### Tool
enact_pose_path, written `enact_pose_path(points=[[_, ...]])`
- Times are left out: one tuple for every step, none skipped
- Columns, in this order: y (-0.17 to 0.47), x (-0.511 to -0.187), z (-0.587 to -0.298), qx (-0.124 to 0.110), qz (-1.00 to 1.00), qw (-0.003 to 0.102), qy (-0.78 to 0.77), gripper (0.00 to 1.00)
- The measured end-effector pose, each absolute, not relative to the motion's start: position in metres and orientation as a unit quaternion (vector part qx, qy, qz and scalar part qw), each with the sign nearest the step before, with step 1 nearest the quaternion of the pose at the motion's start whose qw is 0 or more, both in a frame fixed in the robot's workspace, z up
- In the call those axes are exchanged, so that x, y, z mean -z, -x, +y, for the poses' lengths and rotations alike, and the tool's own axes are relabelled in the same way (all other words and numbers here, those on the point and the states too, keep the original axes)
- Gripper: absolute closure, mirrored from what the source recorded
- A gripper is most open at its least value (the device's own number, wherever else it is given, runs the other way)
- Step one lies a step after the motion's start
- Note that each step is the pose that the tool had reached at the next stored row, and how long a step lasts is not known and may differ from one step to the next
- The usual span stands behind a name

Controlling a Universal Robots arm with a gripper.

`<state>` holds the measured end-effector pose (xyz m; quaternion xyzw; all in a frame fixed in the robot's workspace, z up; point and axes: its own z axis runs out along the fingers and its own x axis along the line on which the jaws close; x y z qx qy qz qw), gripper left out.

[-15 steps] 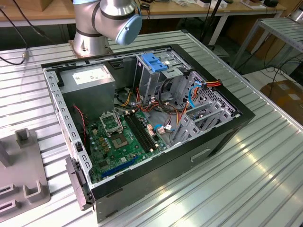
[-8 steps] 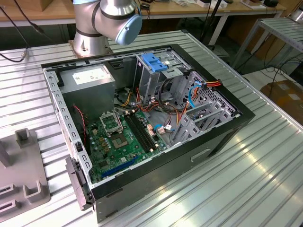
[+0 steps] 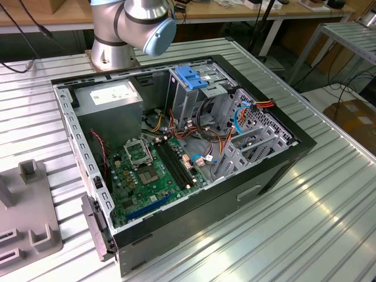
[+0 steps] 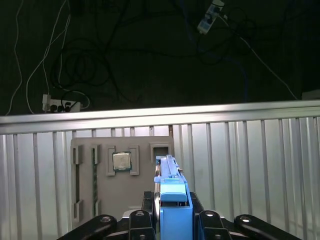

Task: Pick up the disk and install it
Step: 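Pick up the disk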

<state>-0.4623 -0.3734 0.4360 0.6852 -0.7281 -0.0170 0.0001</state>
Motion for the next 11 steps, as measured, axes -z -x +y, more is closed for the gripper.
enact_pose_path(points=[[0.462,-0.44,-0.373,0.017,-0.728,0.0,-0.685,0.63],[0.462,-0.444,-0.373,0.017,-0.728,0.0,-0.685,0.63],[0.462,-0.448,-0.373,0.017,-0.728,0.0,-0.685,0.63],[0.462,-0.45,-0.373,0.017,-0.728,0.0,-0.685,0.63],[0.462,-0.453,-0.373,0.017,-0.728,0.0,-0.685,0.63],[0.462,-0.455,-0.373,0.017,-0.728,0.0,-0.685,0.63],[0.462,-0.458,-0.373,0.017,-0.728,0.0,-0.685,0.63],[0.462,-0.46,-0.373,0.017,-0.728,0.0,-0.685,0.63],[0.462,-0.462,-0.373,0.017,-0.728,0.0,-0.685,0.63],[0.462,-0.464,-0.373,0.017,-0.728,0.0,-0.685,0.63],[0.462,-0.465,-0.373,0.017,-0.728,0.0,-0.685,0.63]])
